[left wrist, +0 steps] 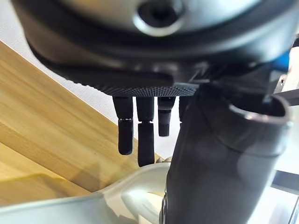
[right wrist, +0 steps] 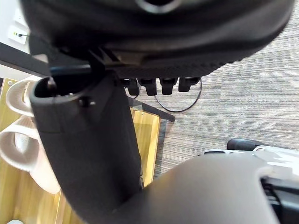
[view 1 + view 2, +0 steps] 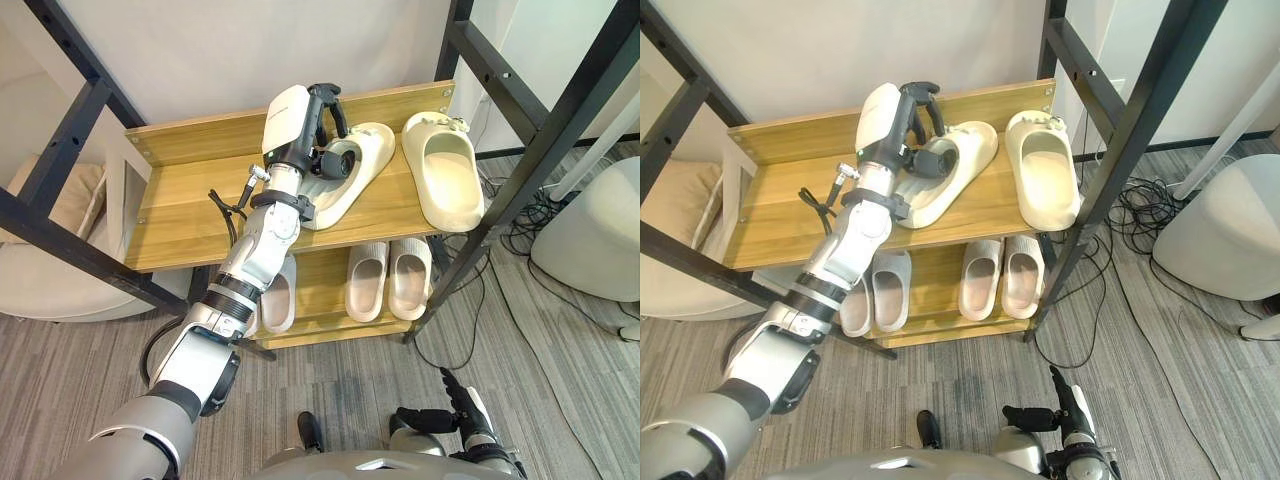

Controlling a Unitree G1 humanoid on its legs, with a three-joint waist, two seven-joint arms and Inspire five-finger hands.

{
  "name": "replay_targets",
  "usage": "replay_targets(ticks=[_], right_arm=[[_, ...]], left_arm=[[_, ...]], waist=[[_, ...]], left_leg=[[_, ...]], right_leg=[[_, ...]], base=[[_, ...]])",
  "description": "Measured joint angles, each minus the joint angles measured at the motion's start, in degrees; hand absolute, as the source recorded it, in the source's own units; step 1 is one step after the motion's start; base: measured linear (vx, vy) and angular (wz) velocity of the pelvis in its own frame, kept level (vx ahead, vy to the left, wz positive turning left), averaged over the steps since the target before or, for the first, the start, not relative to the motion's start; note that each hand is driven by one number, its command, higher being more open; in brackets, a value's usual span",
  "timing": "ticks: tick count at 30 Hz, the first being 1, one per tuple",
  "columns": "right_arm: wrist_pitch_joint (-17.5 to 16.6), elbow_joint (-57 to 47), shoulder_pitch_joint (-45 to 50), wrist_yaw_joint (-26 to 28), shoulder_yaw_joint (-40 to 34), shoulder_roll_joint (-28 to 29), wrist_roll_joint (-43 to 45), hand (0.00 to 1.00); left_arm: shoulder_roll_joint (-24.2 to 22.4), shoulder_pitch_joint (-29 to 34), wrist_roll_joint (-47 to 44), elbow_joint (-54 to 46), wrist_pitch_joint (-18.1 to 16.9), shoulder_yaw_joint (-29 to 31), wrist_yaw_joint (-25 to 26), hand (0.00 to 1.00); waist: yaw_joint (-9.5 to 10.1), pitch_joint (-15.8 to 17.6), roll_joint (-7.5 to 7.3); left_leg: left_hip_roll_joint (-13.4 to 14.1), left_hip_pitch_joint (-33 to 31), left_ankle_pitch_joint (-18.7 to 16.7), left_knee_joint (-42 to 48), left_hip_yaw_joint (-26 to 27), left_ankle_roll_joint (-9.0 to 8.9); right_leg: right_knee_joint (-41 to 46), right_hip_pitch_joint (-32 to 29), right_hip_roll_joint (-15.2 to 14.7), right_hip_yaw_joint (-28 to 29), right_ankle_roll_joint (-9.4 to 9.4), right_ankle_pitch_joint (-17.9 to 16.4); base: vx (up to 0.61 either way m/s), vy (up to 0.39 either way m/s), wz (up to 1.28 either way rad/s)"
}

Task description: Organize the slippers on the shoe rack

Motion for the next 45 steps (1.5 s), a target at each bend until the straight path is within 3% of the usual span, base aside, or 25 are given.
replay_targets(ticks=[16,34,45], right_arm=[[0.15,4.17,-2.32,-0.17,0.09,0.11,0.12,1.00],[0.93,7.16,-3.34,-0.09,0.15,-0.10,0.07,1.00],[1.39,7.50,-3.51,-0.06,1.06,-0.30,0.04,1.00]], left_arm=[[-0.47,0.36,-10.92,-0.38,-1.36,0.01,0.20,1.00],[2.34,13.64,-26.62,-11.75,-3.69,1.87,-1.03,1.00],[2.92,22.75,-50.57,-15.80,-6.54,6.29,-4.28,1.00]], waist=[[1.06,0.86,-0.50],[3.99,1.07,-0.82],[5.06,1.18,-1.42]], left_leg=[[-0.02,0.92,0.06,-0.01,-1.32,-0.08],[-0.11,1.29,0.39,-0.01,-3.88,-0.34],[-0.18,1.40,0.39,0.00,-4.64,-0.35]], right_leg=[[-0.60,1.91,0.08,-1.48,-0.05,-0.04],[-0.14,3.41,0.17,-4.05,-0.20,-0.92],[-0.20,3.98,0.21,-4.86,-0.20,-1.18]], base=[[-0.01,-0.001,0.04],[-0.01,0.000,0.07],[0.00,0.000,0.03]])
